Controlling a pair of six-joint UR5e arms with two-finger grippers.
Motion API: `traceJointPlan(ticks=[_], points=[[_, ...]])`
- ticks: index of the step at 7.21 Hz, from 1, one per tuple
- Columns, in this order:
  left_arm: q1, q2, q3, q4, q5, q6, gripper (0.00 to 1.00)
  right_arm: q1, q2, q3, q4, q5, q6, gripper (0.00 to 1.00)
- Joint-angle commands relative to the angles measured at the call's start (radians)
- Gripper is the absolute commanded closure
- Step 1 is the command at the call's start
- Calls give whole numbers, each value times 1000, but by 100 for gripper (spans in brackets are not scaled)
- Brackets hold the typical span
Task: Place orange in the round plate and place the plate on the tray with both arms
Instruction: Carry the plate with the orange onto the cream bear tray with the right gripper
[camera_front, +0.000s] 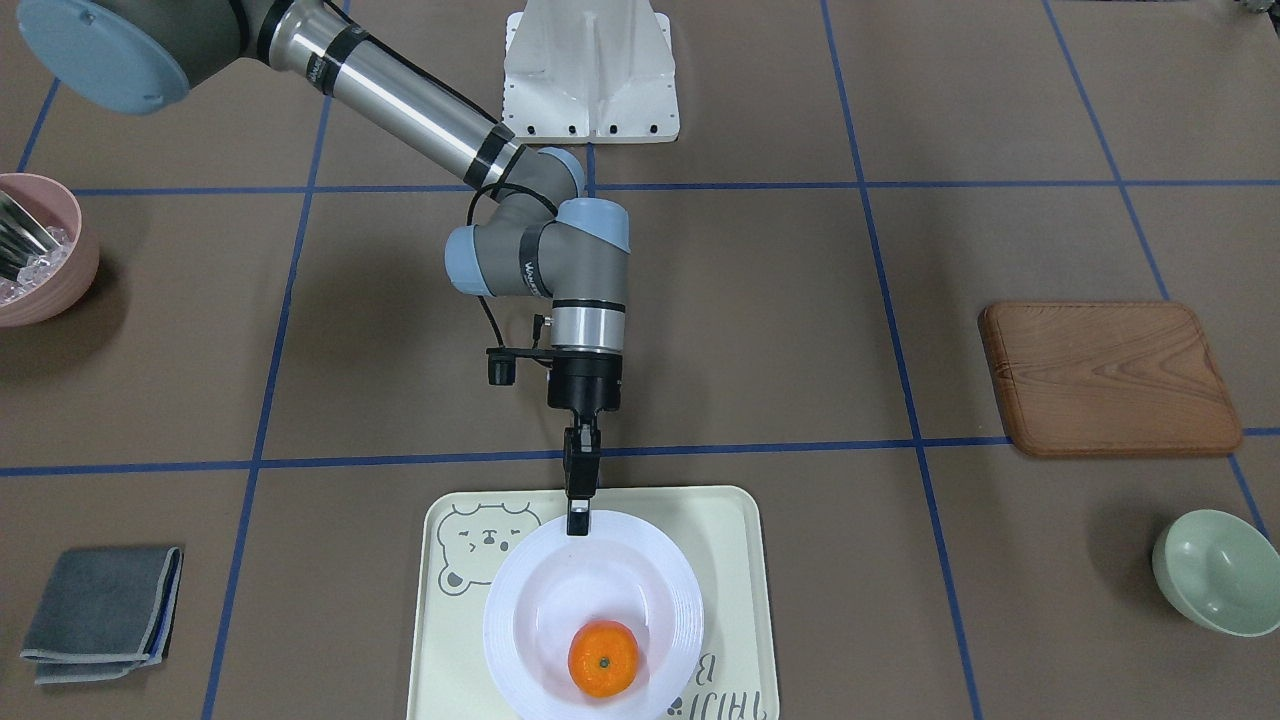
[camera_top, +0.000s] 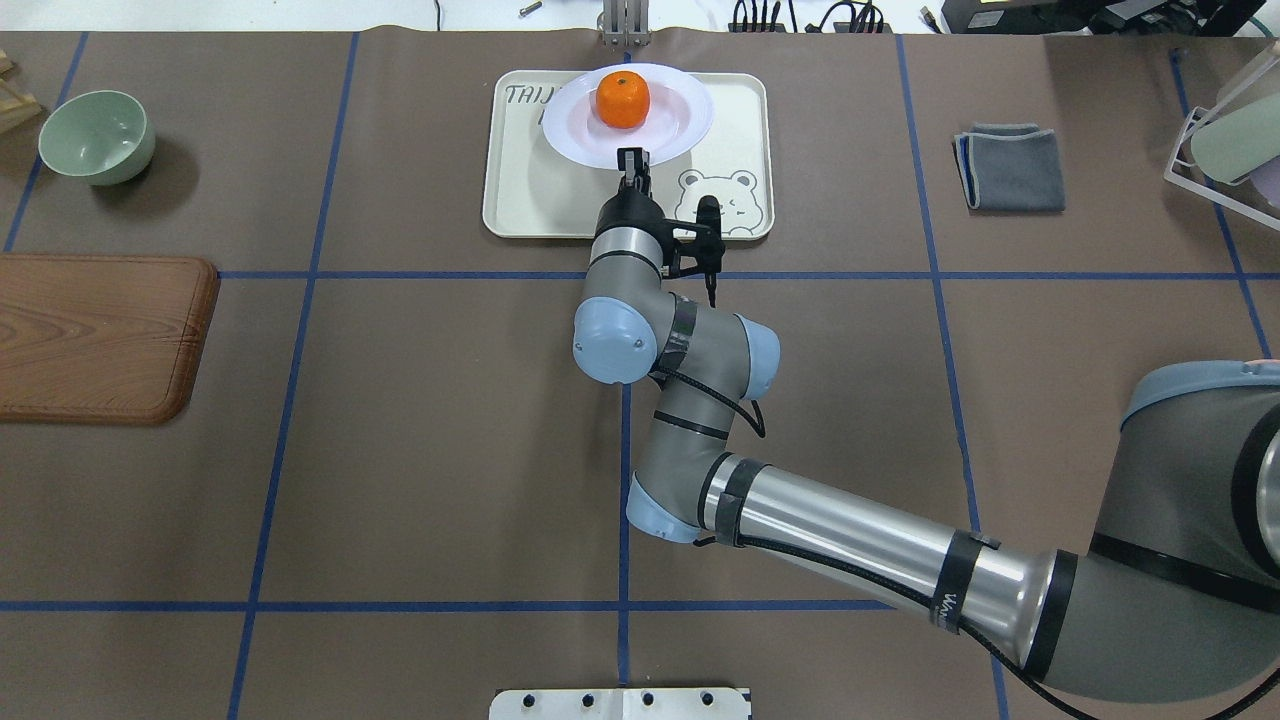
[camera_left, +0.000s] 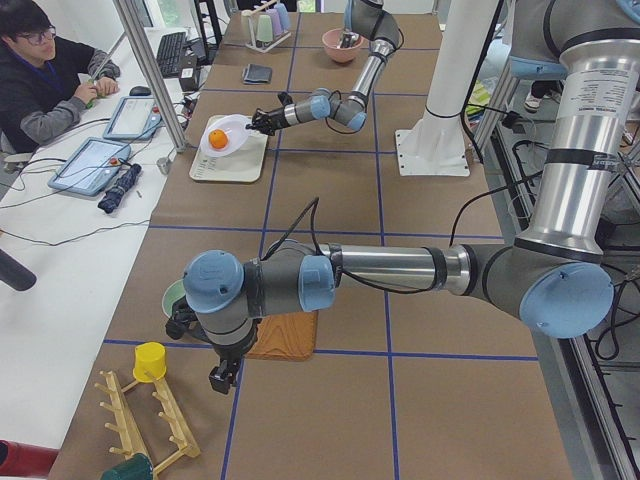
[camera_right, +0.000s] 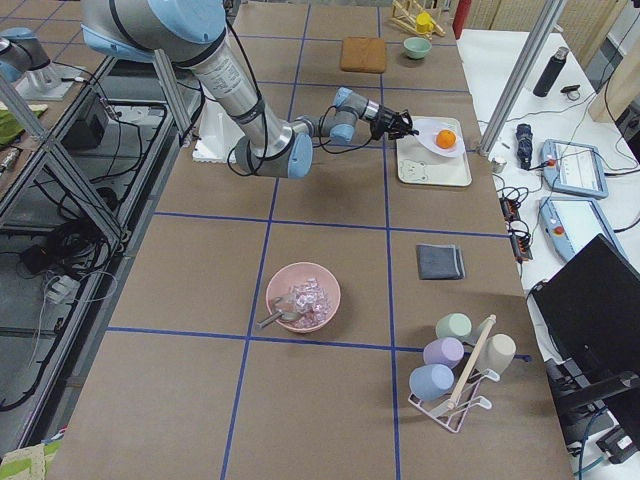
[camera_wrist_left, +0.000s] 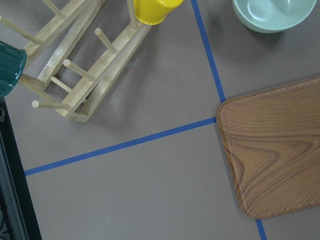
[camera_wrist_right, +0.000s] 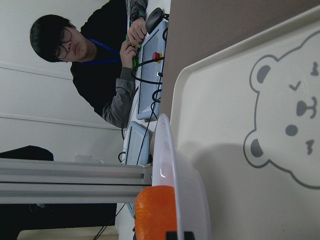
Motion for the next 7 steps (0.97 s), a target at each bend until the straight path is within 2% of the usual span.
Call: traceJointPlan(ticks=[1, 2, 3, 4, 5, 6, 7], points=[[0, -1, -2, 0, 0, 0, 1, -3, 14, -34, -3, -4, -2, 69], [0, -3, -2, 0, 0, 0, 1, -6, 13, -14, -6, -4, -14, 1], [0, -3, -9, 2, 0, 0, 1, -24, -12, 65, -6, 10, -120, 0], [0, -1, -8, 0, 0, 0, 1, -51, -71, 189, -6, 25, -281, 0], [0, 3, -8, 2, 0, 0, 1, -53, -113, 298, -6, 72, -384, 0], [0, 14, -14, 0, -2, -14, 1, -49, -130, 364, -29, 138, -507, 0], [0, 49, -76, -6, -3, -120, 1, -33, -154, 470, -122, 229, -605, 0]])
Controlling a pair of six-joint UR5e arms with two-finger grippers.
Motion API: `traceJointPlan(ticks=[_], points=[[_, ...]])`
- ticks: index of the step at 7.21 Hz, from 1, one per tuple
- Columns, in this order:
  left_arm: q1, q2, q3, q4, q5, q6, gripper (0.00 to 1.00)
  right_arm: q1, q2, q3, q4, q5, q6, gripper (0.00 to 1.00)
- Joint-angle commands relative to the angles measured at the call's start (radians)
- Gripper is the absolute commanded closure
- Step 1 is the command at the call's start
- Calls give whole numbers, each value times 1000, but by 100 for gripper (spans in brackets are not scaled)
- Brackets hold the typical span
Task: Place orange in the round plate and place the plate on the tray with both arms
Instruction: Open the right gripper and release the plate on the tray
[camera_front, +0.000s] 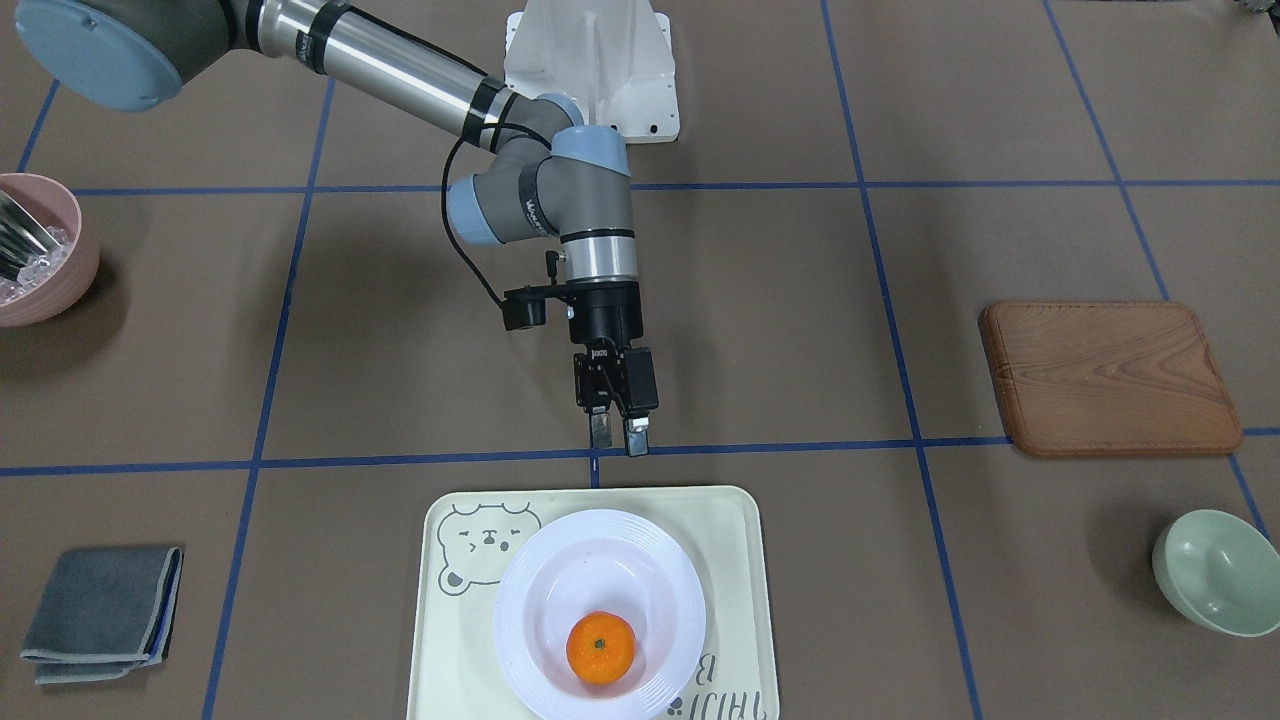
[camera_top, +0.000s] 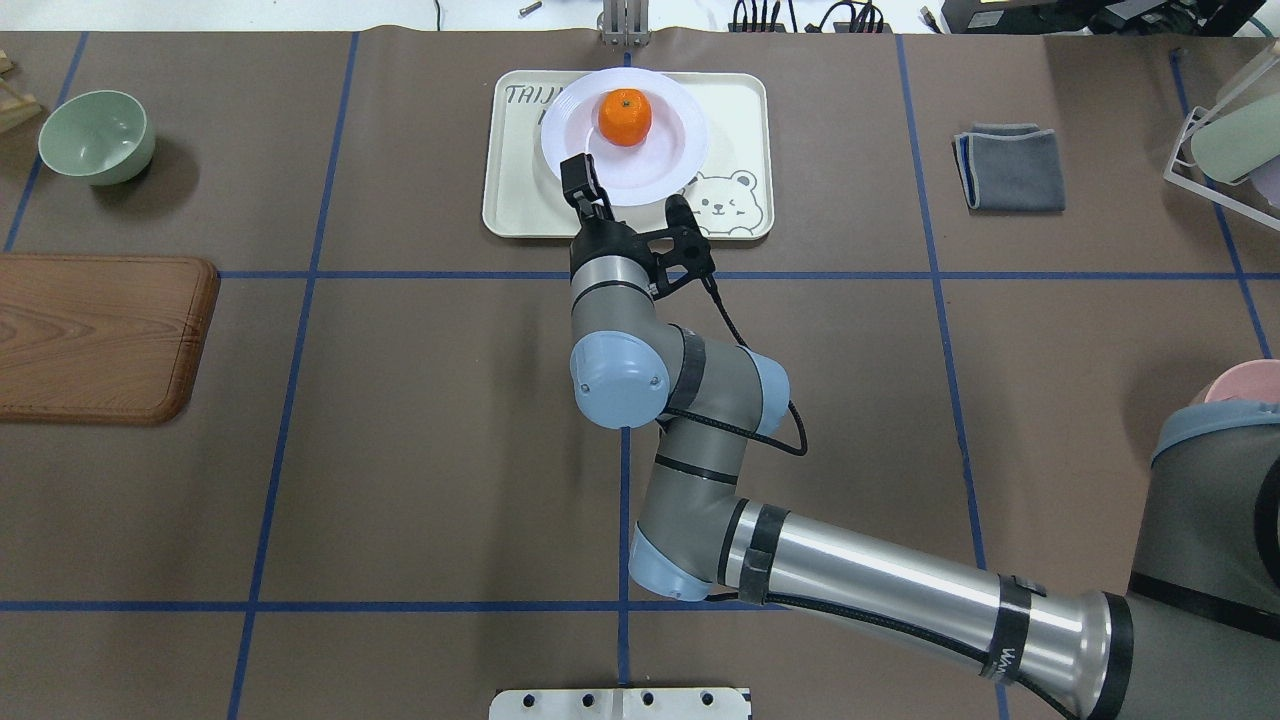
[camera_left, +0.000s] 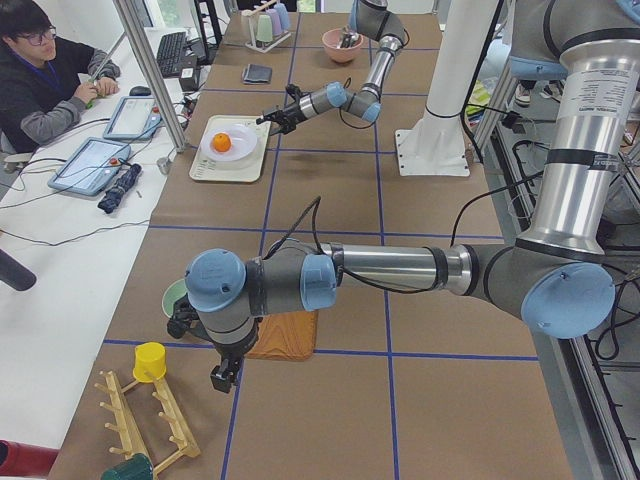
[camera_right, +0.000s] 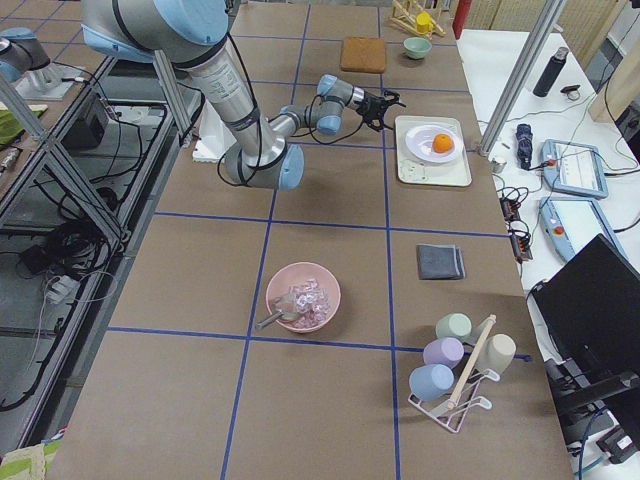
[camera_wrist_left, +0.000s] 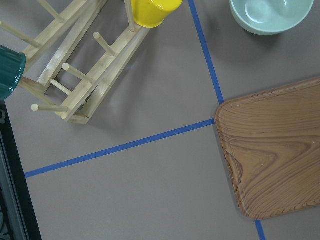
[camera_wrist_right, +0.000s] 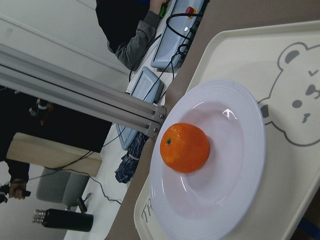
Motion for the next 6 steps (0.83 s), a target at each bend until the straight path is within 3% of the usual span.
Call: traceJointPlan(ticks=[1, 3, 4, 6], points=[[2, 106, -152, -10, -2, -149, 1, 32, -68, 246, -180, 199, -185, 0], [2, 203, -276, 0, -3, -152, 1, 136, -123, 500, -508, 455, -378, 0], [2, 213, -282, 0, -3, -152, 1, 217, -152, 556, -610, 607, -535, 0], [3, 243, -290, -17, -6, -152, 1, 385, -301, 616, -618, 856, -909, 0]])
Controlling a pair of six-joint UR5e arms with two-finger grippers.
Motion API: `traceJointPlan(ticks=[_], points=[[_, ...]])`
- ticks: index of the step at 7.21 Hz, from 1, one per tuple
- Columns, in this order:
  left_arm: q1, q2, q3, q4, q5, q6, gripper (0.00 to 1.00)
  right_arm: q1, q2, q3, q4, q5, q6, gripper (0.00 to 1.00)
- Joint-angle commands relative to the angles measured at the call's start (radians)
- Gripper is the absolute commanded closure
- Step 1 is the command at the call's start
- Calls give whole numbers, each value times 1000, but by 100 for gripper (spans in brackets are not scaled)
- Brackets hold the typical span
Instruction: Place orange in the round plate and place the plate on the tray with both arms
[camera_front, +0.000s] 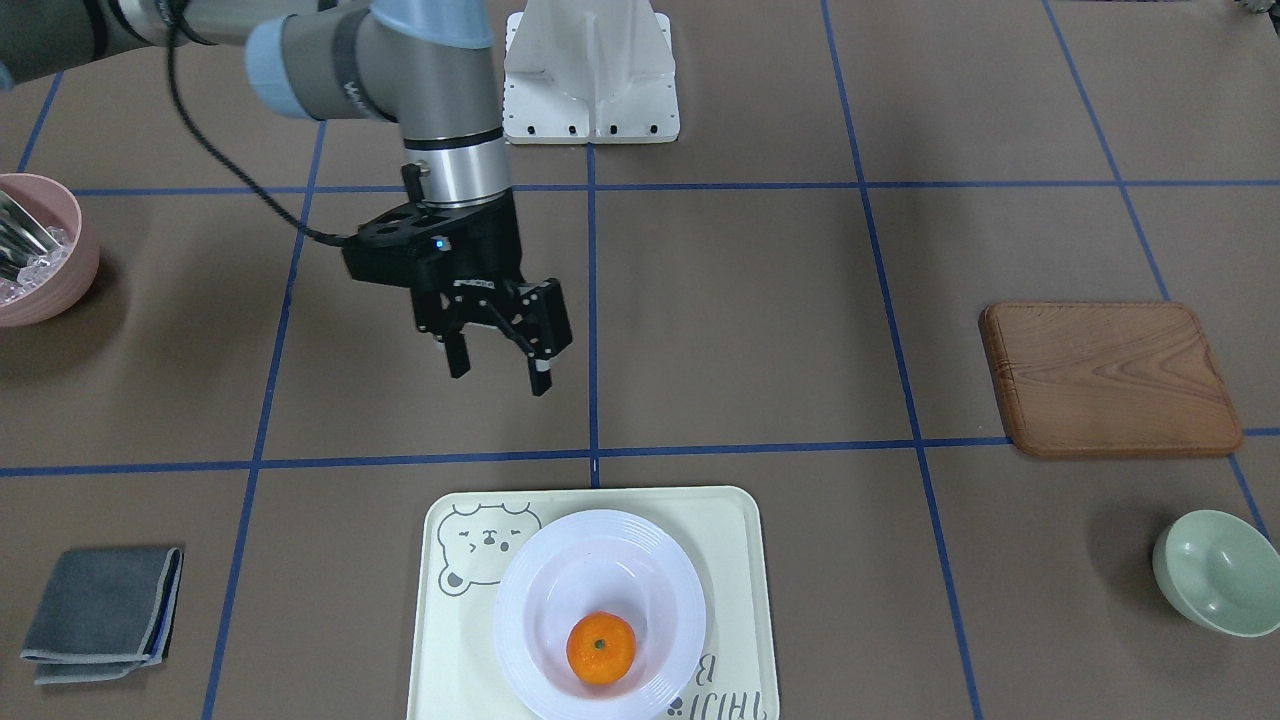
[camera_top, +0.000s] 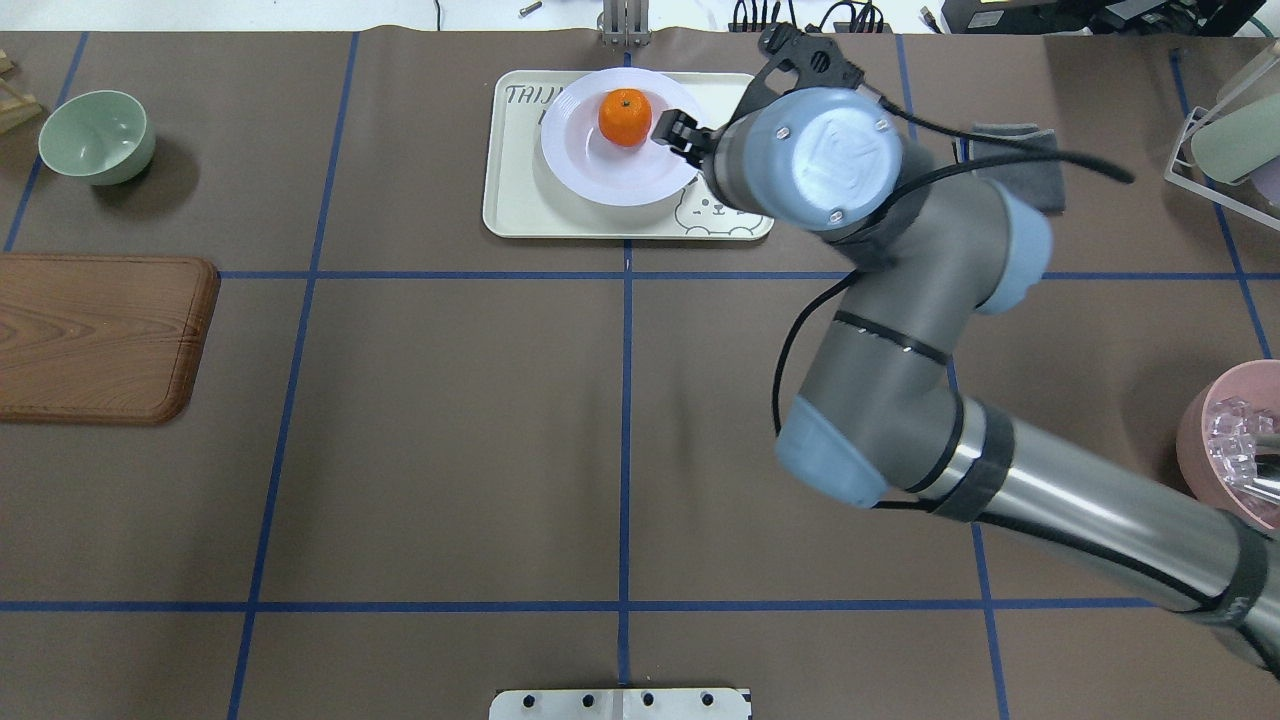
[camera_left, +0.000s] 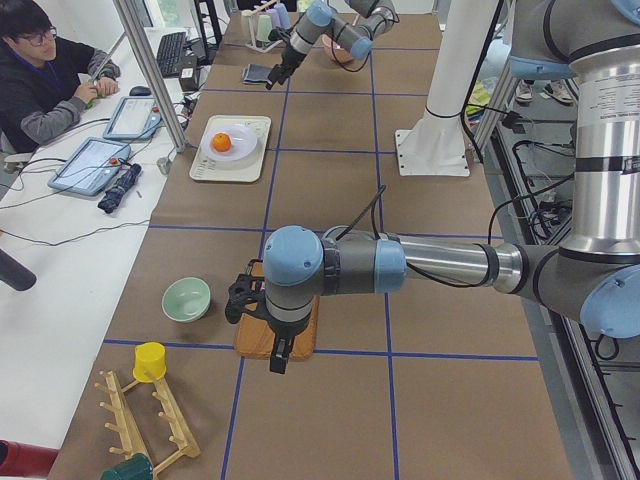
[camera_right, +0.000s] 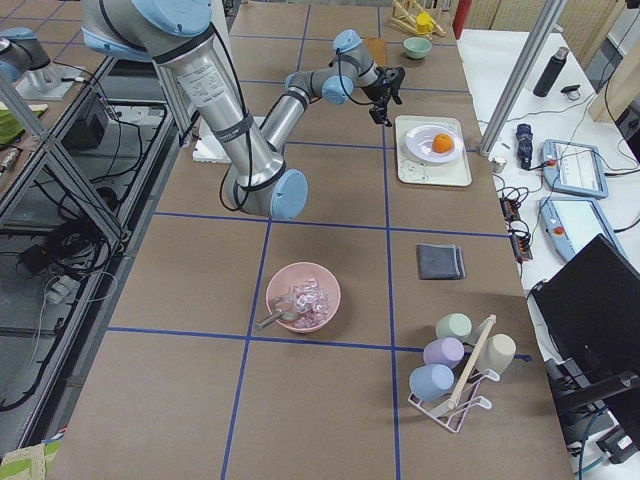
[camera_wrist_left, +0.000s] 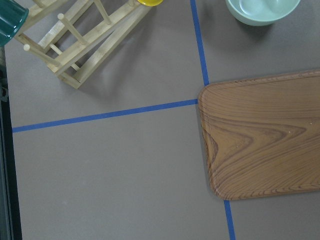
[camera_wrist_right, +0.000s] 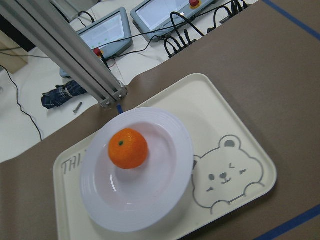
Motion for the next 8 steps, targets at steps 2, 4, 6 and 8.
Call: traceJointPlan(ticks=[2, 4, 6, 8], points=[[0, 42, -45, -9, -18, -19, 1, 323, -240, 78, -26, 426, -591, 0], [4, 41, -46, -38, -18, -20, 1, 537, -416, 81, -27, 598, -999, 0], [4, 42, -46, -41, -18, -17, 1, 691, -571, 76, -39, 660, -1299, 0], [4, 41, -44, -41, -18, -16, 1, 832, -618, 73, -219, 671, -1544, 0]])
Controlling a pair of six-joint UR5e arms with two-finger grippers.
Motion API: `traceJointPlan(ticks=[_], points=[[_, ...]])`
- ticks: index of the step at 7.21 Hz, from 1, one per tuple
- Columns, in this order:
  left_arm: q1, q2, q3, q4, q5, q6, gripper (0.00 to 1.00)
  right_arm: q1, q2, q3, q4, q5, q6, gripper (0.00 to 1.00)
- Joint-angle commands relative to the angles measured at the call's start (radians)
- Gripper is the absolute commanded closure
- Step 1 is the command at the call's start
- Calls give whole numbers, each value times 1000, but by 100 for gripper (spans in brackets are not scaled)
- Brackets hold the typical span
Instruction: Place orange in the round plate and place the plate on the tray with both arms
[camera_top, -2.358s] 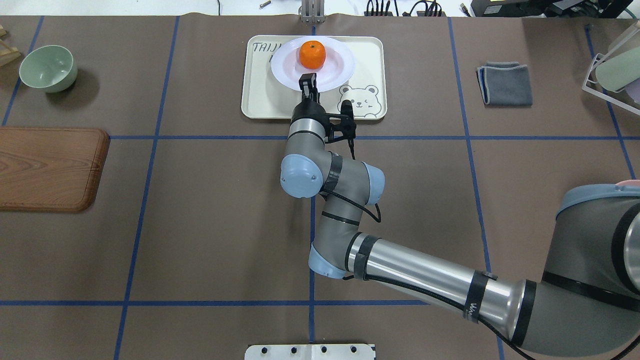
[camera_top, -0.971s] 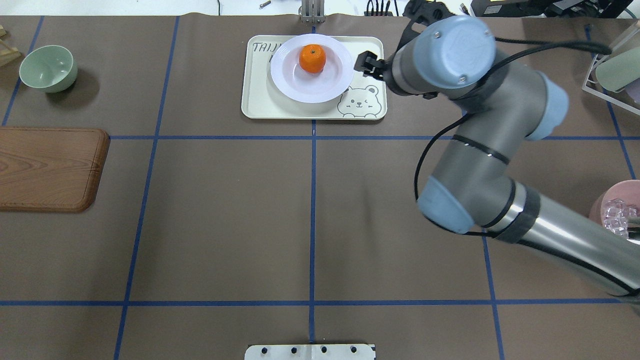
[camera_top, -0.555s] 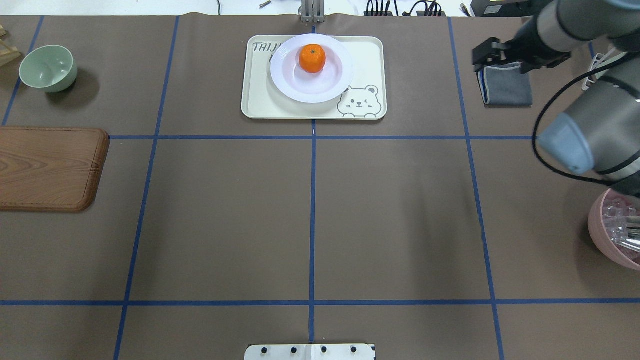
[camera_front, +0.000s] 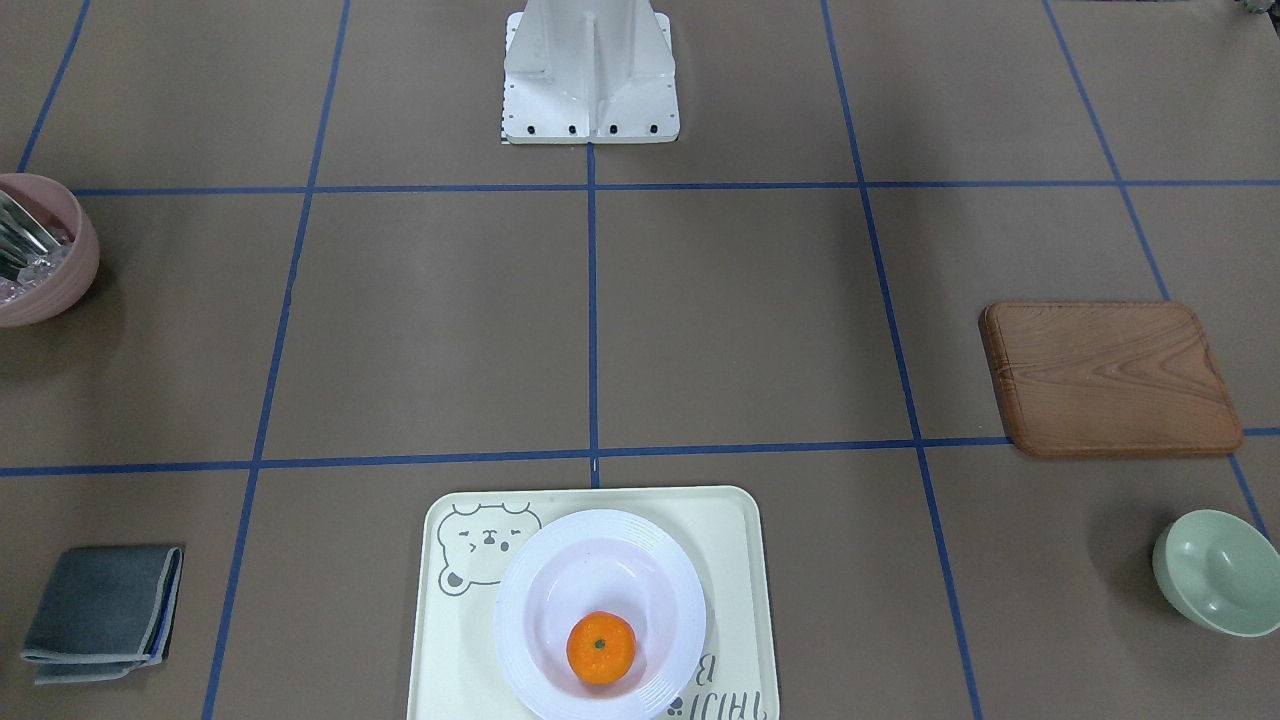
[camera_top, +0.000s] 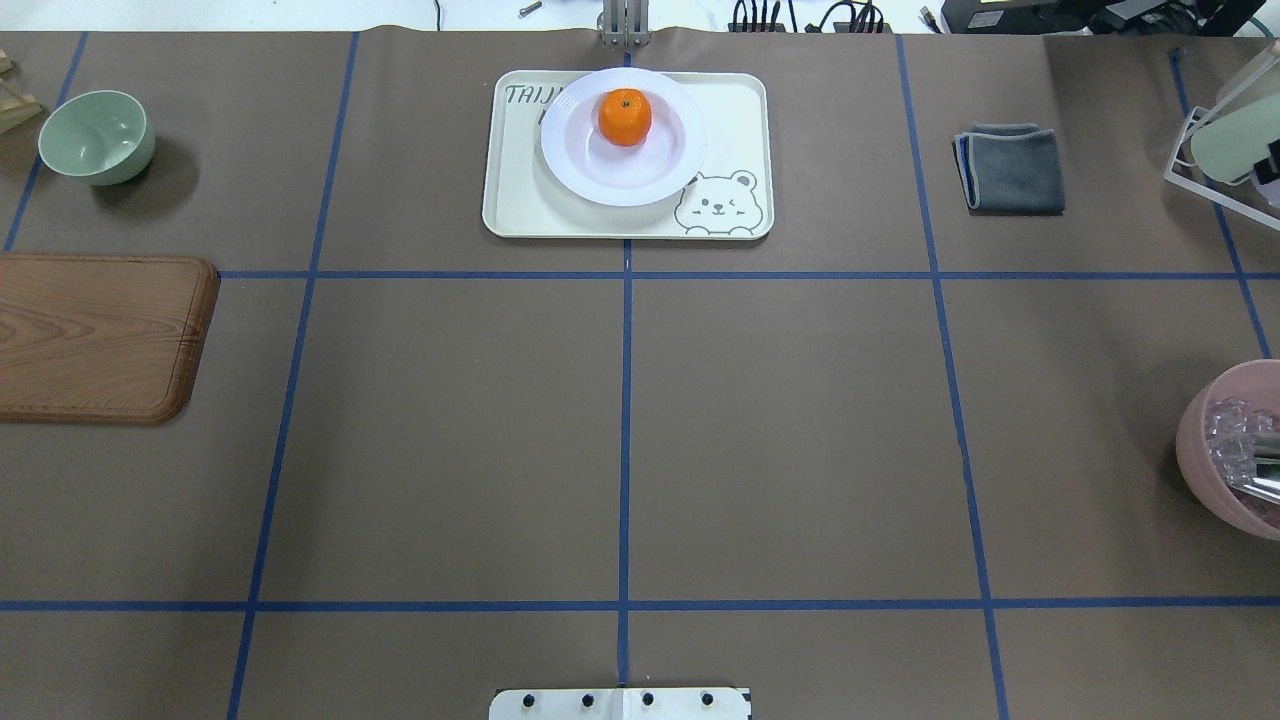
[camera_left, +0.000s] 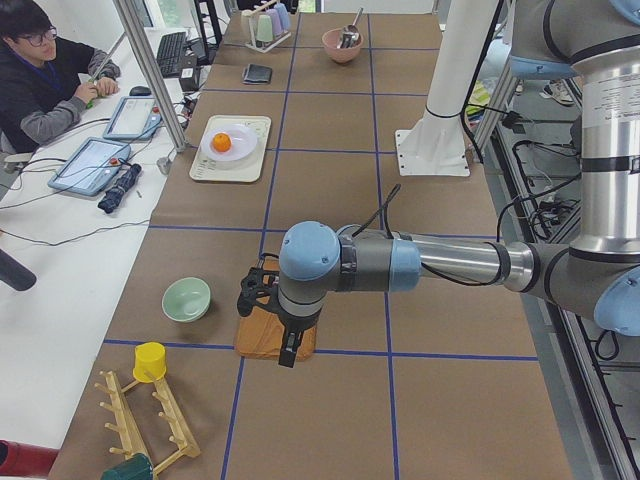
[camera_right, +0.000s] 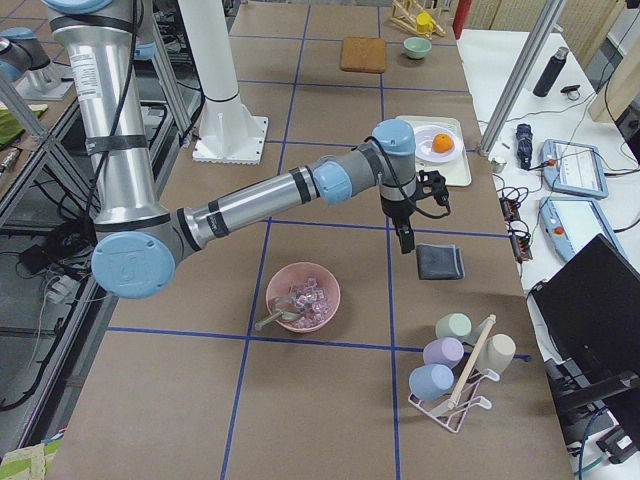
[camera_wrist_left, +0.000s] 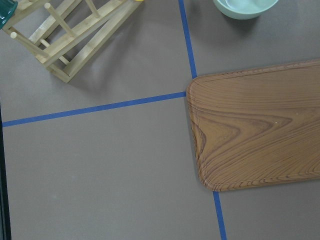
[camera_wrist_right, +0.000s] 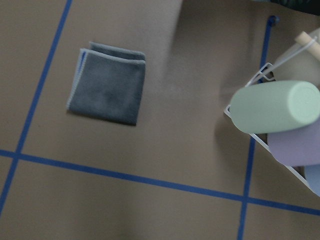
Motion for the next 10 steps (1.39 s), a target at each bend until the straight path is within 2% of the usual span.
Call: traceJointPlan(ticks=[1, 2, 4, 10], points=[[0, 1, 1, -1, 0, 1, 1, 134, -93, 2, -177, 5, -316, 0], [0, 1, 4, -2, 0, 2, 1, 154, -145, 0, -179, -1, -322, 0], [2, 1, 10, -2, 0, 4, 1, 154, -177, -17, -169, -6, -320, 0], [0, 3, 15, -2, 0, 5, 1, 153, -179, -39, -170, 8, -320, 0]])
